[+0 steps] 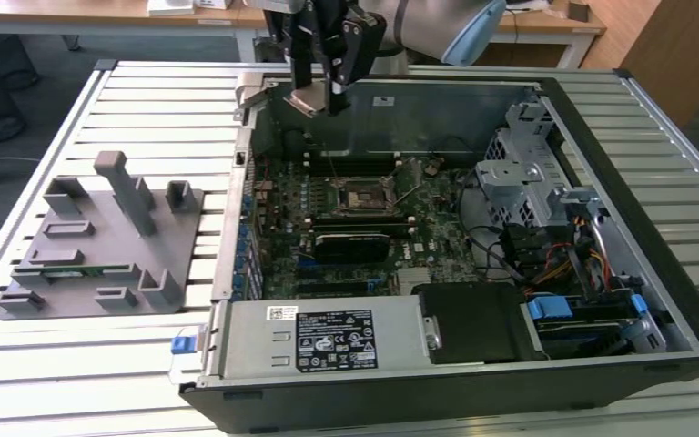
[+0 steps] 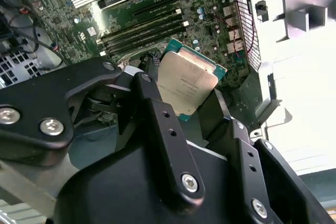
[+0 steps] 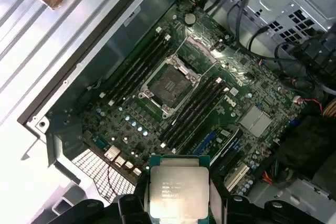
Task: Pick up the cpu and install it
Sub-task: 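Place the cpu into insertion slot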
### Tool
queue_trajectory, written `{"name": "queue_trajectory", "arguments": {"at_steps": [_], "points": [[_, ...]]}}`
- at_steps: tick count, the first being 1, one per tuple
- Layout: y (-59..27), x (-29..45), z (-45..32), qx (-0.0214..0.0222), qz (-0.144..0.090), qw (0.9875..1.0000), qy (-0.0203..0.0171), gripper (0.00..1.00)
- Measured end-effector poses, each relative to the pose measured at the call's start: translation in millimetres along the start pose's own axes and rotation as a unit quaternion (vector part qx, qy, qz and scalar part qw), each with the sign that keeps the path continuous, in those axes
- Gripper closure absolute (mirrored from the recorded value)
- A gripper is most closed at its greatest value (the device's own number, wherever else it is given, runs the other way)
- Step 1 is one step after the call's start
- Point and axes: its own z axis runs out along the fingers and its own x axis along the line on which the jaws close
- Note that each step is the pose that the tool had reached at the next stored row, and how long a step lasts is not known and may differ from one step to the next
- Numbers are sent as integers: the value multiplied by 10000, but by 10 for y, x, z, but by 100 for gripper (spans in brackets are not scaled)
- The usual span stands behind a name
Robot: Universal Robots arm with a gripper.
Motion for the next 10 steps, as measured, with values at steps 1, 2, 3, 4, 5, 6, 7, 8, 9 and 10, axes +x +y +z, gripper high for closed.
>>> {"name": "queue_trajectory", "arguments": {"at_steps": [1,2,3,4,5,6,7,8,9,10], "points": [[0,0,1,3,88,10000,1,46],[0,0,3,6,176,9998,1,46],[0,0,5,9,259,9997,2,46],[0,0,6,12,345,9994,3,46],[0,0,7,15,430,9991,3,46],[0,1,9,19,524,9986,4,46],[1,1,11,22,607,9982,5,46],[1,1,12,25,692,9976,5,46],[1,1,14,28,776,9970,6,46],[1,2,15,31,855,9963,6,46]]}}
